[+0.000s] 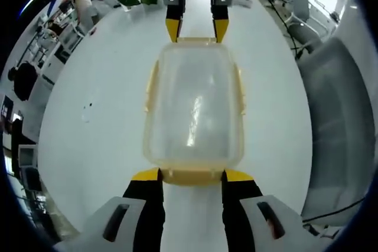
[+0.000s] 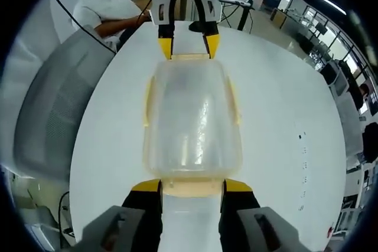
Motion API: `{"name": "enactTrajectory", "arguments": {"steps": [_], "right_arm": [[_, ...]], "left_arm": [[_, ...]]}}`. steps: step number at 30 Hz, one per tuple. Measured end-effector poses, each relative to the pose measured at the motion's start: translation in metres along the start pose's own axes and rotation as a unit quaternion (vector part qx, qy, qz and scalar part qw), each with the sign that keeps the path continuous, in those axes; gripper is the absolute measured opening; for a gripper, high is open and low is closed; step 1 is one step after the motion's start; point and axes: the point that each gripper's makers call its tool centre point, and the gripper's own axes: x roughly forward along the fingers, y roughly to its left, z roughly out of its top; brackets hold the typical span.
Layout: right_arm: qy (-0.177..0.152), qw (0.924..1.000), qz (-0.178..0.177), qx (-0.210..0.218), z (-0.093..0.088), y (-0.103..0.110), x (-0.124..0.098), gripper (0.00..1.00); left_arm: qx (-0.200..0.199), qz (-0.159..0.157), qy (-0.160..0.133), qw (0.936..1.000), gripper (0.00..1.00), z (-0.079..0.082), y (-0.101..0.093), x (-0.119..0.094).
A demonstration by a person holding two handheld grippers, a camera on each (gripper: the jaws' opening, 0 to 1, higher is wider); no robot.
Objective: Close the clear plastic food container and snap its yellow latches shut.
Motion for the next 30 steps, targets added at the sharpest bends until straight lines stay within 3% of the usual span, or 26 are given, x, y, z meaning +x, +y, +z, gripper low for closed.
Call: {"name": "enactTrajectory", "arguments": {"steps": [11, 30], "right_arm": [[0.008, 1.0000, 0.003, -0.004, -0.022, -0.004, -0.005, 0.34], [0.014, 0.9997, 0.014, -0.010, -0.045, -0.010, -0.007, 0.34]], "left_arm": [[-0.006, 0.002, -0.004, 1.0000, 0.35, 0.019, 0.001, 0.011], [-0.016, 0.004, -0.007, 0.9998, 0.35, 0.038, 0.000, 0.024]]}}
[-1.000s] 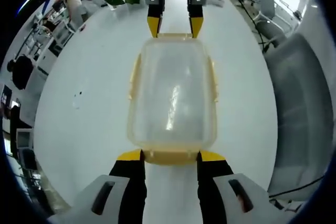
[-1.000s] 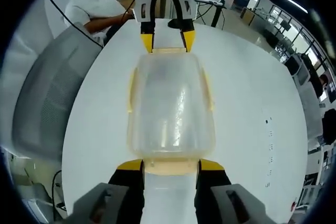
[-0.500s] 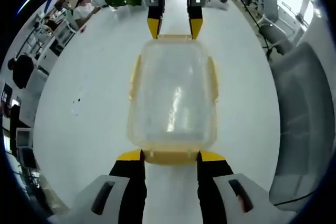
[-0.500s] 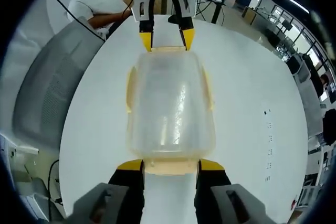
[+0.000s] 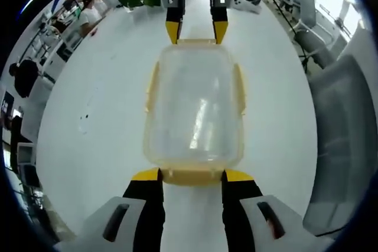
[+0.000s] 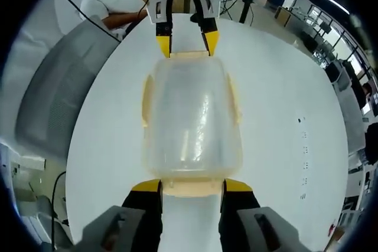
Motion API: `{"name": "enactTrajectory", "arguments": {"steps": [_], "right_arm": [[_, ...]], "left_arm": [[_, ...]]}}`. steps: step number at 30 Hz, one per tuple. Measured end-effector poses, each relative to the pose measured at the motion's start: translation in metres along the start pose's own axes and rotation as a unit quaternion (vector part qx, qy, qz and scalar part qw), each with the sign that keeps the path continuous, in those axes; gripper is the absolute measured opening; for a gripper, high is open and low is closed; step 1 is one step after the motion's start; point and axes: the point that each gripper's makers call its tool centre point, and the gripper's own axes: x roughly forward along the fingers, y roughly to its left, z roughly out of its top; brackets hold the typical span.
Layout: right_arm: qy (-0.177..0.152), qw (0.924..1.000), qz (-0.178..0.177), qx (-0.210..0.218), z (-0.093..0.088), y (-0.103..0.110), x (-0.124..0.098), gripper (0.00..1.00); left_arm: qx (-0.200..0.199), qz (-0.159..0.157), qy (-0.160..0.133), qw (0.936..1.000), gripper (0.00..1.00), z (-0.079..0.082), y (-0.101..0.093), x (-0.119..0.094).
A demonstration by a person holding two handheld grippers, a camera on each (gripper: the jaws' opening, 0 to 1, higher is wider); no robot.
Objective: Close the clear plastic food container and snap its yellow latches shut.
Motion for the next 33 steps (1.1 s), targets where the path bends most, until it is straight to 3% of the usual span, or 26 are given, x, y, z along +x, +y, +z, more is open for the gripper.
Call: {"name": "enactTrajectory", "arguments": {"steps": [33], "right_arm": [[-0.002, 0.9998, 0.018, 0.007, -0.007, -0.002, 0.017, 0.35]], "left_arm": [[-0.005, -0.021, -0.003, 0.9998, 0.36, -0.005, 0.001, 0.015]]}}
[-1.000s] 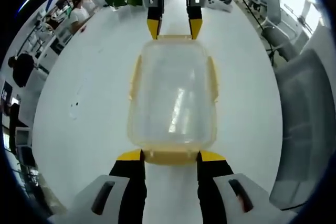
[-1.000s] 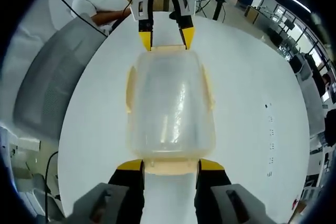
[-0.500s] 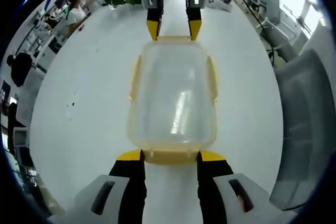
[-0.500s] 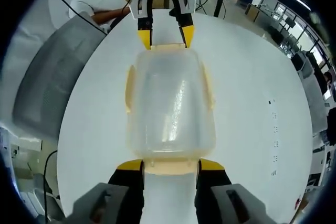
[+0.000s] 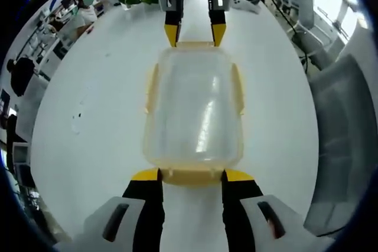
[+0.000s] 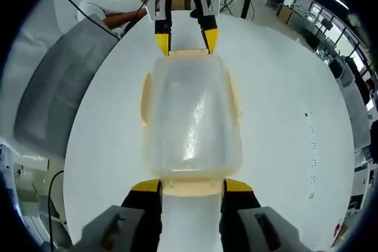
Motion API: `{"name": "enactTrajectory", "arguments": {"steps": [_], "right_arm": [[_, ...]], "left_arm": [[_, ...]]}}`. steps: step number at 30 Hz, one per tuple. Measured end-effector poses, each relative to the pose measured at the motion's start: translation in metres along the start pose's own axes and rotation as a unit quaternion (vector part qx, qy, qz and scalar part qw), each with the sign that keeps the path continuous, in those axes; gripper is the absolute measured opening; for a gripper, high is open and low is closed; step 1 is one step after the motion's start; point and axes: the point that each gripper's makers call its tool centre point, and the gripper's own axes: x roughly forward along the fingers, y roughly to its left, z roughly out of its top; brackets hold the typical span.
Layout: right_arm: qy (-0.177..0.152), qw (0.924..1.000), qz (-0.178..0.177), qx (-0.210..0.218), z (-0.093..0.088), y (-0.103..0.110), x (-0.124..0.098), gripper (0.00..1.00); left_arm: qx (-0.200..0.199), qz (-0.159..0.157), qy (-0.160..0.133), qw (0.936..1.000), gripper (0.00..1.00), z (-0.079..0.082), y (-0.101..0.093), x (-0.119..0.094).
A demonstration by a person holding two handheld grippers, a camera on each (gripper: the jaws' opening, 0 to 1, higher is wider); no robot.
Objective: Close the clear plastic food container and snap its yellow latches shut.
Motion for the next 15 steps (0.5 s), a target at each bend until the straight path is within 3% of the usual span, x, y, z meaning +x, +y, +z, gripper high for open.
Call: {"name": "enactTrajectory", "arguments": {"steps": [11, 15], "right_arm": [[-0.006, 1.0000, 0.002, -0.005, -0.0016, 0.0008, -0.0002, 0.37], [-0.013, 0.9998, 0.005, 0.013, -0.0035, 0.0013, -0.0018, 0.41]], "left_arm": [[0.002, -0.005, -0.009, 0.9999, 0.37, 0.0009, -0.0015, 0.0016], [-0.005, -0.019, -0.014, 0.9997, 0.39, -0.0003, -0.0060, 0.0019]]}}
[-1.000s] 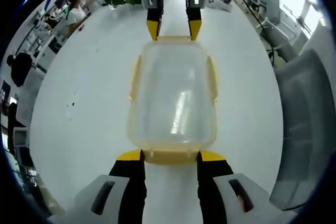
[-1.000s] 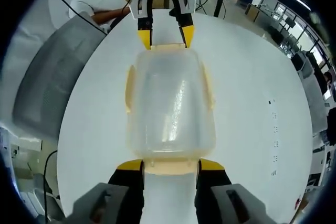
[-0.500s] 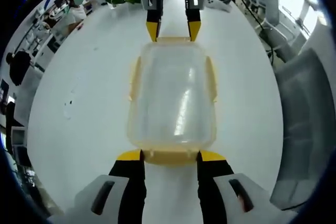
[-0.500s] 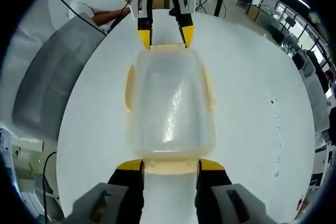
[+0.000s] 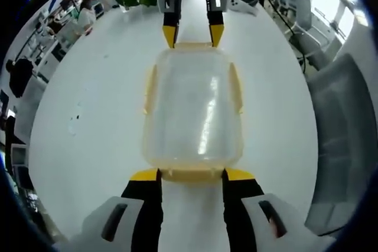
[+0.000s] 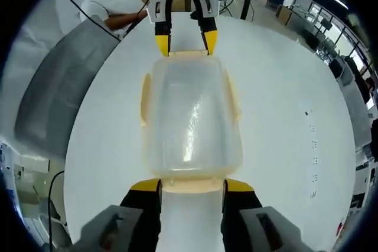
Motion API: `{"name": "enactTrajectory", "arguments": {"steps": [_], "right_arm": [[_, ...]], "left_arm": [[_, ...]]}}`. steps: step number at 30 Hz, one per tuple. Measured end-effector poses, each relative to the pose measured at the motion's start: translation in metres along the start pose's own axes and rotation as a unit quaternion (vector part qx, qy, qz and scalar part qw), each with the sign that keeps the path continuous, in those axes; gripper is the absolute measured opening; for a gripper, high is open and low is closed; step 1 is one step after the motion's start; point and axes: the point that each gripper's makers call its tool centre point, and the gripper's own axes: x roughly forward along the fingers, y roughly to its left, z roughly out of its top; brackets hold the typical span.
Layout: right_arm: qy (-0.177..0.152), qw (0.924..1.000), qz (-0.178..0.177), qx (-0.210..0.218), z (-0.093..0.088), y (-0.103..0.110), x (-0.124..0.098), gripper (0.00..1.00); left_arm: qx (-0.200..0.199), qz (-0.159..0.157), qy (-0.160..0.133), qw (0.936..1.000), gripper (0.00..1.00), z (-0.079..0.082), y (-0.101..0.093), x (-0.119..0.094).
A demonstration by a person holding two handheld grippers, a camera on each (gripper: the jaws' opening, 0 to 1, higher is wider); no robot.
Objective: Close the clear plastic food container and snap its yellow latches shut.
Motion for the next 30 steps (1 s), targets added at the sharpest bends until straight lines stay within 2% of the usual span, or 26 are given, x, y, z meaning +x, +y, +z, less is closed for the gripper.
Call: {"name": "enactTrajectory", "arguments": {"steps": [1, 2, 3, 5, 8, 11, 14, 17, 20, 22, 27, 30], "right_arm": [[-0.002, 1.0000, 0.000, 0.000, 0.000, 0.000, 0.000, 0.49], [-0.003, 1.0000, -0.004, -0.005, -0.001, 0.001, 0.000, 0.59], [-0.002, 0.9999, -0.006, -0.009, -0.003, 0.001, 0.000, 0.60], [0.001, 1.0000, -0.003, -0.003, -0.007, 0.003, -0.003, 0.51], [-0.005, 0.9999, -0.007, 0.009, -0.009, 0.004, -0.007, 0.54], [-0.010, 0.9997, -0.017, 0.015, -0.010, 0.003, -0.011, 0.50], [-0.013, 0.9995, -0.018, 0.022, -0.011, 0.003, -0.011, 0.50], [-0.014, 0.9992, -0.020, 0.032, -0.010, 0.001, -0.012, 0.49], [-0.027, 0.9985, -0.020, 0.044, -0.005, 0.001, -0.015, 0.51], [-0.034, 0.9978, -0.022, 0.052, -0.002, 0.000, -0.016, 0.52], [-0.046, 0.9963, -0.021, 0.069, 0.005, -0.001, -0.019, 0.50], [-0.062, 0.9944, -0.021, 0.083, 0.009, -0.002, -0.019, 0.48]], "left_arm": [[-0.021, -0.021, -0.002, 0.9996, 0.41, -0.001, -0.007, 0.001], [-0.030, -0.022, -0.008, 0.9993, 0.47, -0.001, -0.008, 0.001], [-0.019, -0.010, -0.009, 0.9997, 0.52, -0.003, -0.004, 0.000], [-0.020, -0.003, -0.006, 0.9998, 0.50, -0.008, -0.003, -0.002], [-0.039, 0.000, -0.017, 0.9991, 0.47, -0.008, -0.005, -0.006], [-0.051, 0.006, -0.022, 0.9985, 0.47, -0.009, -0.005, -0.010], [-0.085, 0.014, -0.026, 0.9959, 0.45, -0.010, -0.001, -0.012], [-0.123, 0.025, -0.046, 0.9911, 0.46, -0.002, 0.004, -0.014], [-0.104, 0.048, -0.058, 0.9918, 0.48, 0.006, 0.009, -0.019], [-0.136, 0.043, -0.068, 0.9874, 0.49, 0.012, 0.007, -0.020], [-0.150, 0.045, -0.077, 0.9847, 0.47, 0.014, 0.006, -0.021], [-0.180, 0.048, -0.089, 0.9783, 0.47, 0.016, 0.006, -0.023]]}}
